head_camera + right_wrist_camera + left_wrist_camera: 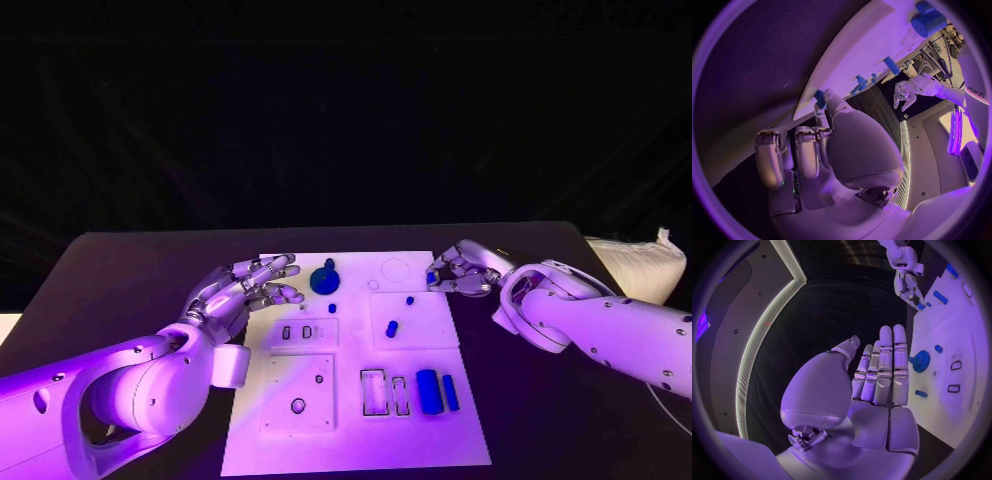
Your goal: Assemble the parts on the task board
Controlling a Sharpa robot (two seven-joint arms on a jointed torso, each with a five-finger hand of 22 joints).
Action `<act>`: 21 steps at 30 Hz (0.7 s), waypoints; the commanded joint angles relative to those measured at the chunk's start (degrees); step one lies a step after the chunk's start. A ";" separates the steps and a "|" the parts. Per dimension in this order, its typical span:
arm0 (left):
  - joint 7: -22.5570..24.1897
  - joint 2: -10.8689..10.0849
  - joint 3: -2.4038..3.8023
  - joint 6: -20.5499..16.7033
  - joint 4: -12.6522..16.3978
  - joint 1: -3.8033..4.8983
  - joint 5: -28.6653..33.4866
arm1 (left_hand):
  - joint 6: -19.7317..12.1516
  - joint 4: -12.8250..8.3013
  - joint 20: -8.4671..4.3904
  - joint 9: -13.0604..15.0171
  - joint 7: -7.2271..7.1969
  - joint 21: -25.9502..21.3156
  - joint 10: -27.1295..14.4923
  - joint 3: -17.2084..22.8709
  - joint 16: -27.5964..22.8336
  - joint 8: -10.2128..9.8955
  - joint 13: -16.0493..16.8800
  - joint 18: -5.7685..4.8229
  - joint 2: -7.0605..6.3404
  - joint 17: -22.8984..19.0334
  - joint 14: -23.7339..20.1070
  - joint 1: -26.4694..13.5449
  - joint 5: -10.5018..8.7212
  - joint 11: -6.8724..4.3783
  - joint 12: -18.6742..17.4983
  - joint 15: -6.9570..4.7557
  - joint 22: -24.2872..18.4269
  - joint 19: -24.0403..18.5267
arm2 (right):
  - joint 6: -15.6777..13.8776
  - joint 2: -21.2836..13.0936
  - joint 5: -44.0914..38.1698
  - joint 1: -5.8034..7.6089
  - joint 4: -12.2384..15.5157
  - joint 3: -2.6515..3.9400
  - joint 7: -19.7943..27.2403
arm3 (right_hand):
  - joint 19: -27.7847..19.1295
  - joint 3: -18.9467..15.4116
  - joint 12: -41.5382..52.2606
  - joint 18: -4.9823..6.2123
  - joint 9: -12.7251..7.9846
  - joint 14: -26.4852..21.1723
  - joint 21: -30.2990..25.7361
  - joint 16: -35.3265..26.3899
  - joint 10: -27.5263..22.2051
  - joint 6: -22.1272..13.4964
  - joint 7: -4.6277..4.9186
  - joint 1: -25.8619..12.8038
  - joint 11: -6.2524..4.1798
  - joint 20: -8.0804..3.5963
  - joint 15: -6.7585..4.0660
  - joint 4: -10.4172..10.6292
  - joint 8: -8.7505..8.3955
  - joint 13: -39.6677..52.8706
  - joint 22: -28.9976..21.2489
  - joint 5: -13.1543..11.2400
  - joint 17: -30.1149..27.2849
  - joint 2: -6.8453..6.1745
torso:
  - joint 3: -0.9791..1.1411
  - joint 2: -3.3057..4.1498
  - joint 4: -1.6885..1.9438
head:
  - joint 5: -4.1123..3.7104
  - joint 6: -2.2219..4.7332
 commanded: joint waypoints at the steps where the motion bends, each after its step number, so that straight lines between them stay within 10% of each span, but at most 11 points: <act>1: 0.36 0.10 0.02 1.22 0.10 0.00 0.04 | -0.14 -0.23 -0.15 -0.03 0.37 0.31 -0.22 -0.02 -0.31 -0.19 -0.05 0.56 0.19 0.05 -0.40 0.09 -0.13 -0.04 -0.34 -0.12 0.07 -0.34 | -1.59 0.17 -1.32 -0.11 0.25 0.02 -0.74 | 6.00 0.64 0.27 -0.39 0.80 5.98 0.35 0.23 5.17 2.59 -1.51 0.34 -0.52 -0.66 -0.45 -0.09 0.69 14.00 15.08 -0.12 15.08 1.51 | 0.04 -0.03 0.08 | 0.02 -0.05; 21: 0.49 0.11 0.01 1.56 -1.03 -0.03 0.04 | -0.17 -0.31 -0.13 -0.03 0.39 0.36 -0.28 0.10 -0.35 -0.23 -0.06 0.54 0.22 0.18 -0.43 0.02 -0.13 -0.01 -0.33 -0.10 0.09 -0.38 | -5.66 2.64 -7.94 0.71 12.59 0.98 -11.44 | 6.00 0.71 0.53 -0.39 1.09 5.98 0.35 0.23 5.30 2.61 -1.75 -3.17 -0.86 -0.98 -0.62 1.27 0.28 14.15 15.08 -0.19 15.08 1.62 | -0.33 -0.25 0.35 | 1.30 -1.10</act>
